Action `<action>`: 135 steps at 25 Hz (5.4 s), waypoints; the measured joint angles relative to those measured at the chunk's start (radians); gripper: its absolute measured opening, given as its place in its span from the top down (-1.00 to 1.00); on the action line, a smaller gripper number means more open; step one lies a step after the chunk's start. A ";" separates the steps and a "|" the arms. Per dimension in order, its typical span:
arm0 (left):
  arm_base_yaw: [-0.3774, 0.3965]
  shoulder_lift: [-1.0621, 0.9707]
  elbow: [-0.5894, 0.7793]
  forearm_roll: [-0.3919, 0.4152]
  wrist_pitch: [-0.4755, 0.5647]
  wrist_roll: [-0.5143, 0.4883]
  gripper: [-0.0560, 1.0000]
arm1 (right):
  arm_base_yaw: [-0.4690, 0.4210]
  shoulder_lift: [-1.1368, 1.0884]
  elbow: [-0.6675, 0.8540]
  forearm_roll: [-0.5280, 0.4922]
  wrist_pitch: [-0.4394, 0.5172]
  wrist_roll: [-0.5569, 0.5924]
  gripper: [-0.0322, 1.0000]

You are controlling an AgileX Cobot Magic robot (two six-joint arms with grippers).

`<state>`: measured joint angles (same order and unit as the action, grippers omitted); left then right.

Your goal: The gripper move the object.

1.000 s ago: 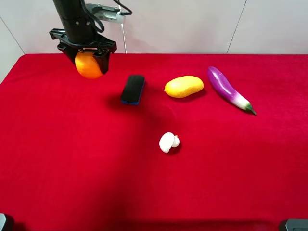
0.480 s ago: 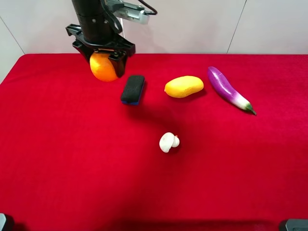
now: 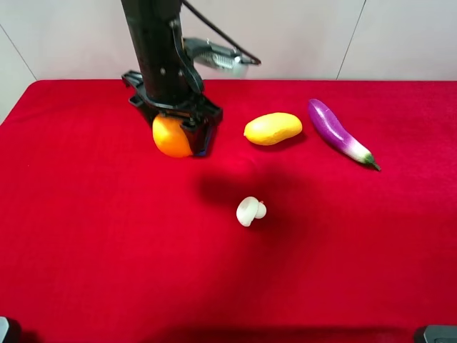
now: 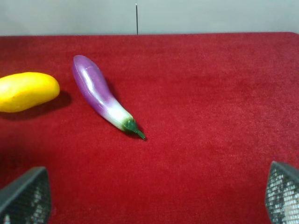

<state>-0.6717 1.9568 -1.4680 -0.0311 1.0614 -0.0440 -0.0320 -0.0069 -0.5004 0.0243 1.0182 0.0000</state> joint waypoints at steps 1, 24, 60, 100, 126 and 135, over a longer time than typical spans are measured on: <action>-0.011 -0.004 0.019 0.000 -0.012 -0.005 -0.48 | 0.000 0.000 0.000 0.000 0.000 0.000 -0.41; -0.170 -0.006 0.286 -0.002 -0.346 -0.061 -0.48 | 0.000 0.000 0.000 0.000 0.001 0.000 -0.41; -0.170 -0.006 0.425 -0.049 -0.530 -0.066 -0.77 | 0.000 0.000 0.000 0.000 0.000 0.000 -0.41; -0.170 -0.570 0.425 0.008 -0.353 -0.065 -0.99 | 0.000 0.000 0.000 0.000 0.000 0.000 -0.41; -0.003 -1.123 0.425 0.175 0.133 -0.023 -0.99 | 0.000 0.000 0.000 0.000 0.001 0.000 -0.41; 0.228 -1.283 0.511 0.175 0.133 0.056 -0.99 | 0.000 0.000 0.000 0.000 0.000 0.000 -0.41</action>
<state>-0.4441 0.6739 -0.9571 0.1442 1.1942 0.0121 -0.0320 -0.0069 -0.5004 0.0245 1.0183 0.0000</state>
